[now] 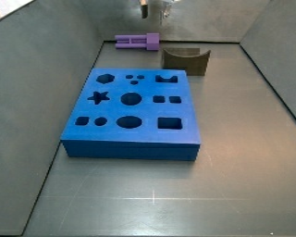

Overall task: Pick up the 3 prong object. Move up. Rotate the 3 prong object. Place the 3 prong object on the fixture. Regrasp the 3 prong object. Move to above the board. Insert the 3 prong object.
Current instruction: Pick up the 3 prong object.

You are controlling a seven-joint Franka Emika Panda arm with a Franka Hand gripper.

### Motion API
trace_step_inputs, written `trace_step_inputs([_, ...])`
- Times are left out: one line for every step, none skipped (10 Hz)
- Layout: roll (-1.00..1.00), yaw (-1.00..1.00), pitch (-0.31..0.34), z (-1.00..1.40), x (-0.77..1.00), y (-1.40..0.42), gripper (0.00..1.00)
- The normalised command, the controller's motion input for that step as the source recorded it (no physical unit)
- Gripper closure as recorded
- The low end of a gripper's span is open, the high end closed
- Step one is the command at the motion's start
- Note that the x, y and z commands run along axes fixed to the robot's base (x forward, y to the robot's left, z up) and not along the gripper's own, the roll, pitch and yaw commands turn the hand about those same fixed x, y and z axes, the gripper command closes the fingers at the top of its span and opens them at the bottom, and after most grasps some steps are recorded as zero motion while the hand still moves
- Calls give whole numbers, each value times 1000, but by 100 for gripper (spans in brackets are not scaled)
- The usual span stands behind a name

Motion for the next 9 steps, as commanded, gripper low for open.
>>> trace_step_inputs([-94, -840, -209, -211, 166, 94, 0])
trace_step_inputs([-100, -863, -234, -183, 106, 54, 0])
trace_step_inputs([-83, -906, -234, -186, 46, 3, 0])
trace_step_inputs([-94, -900, -270, -160, 0, 0, 0])
trace_step_inputs([-161, -831, -319, -77, 0, 0, 0])
trace_step_inputs([-171, -820, -324, -66, 0, 0, 0])
trace_step_inputs([-166, -829, -321, -71, 3, 0, 0])
trace_step_inputs([-111, -823, -313, -303, 71, 37, 0])
trace_step_inputs([-31, -620, -200, -423, 234, 237, 0])
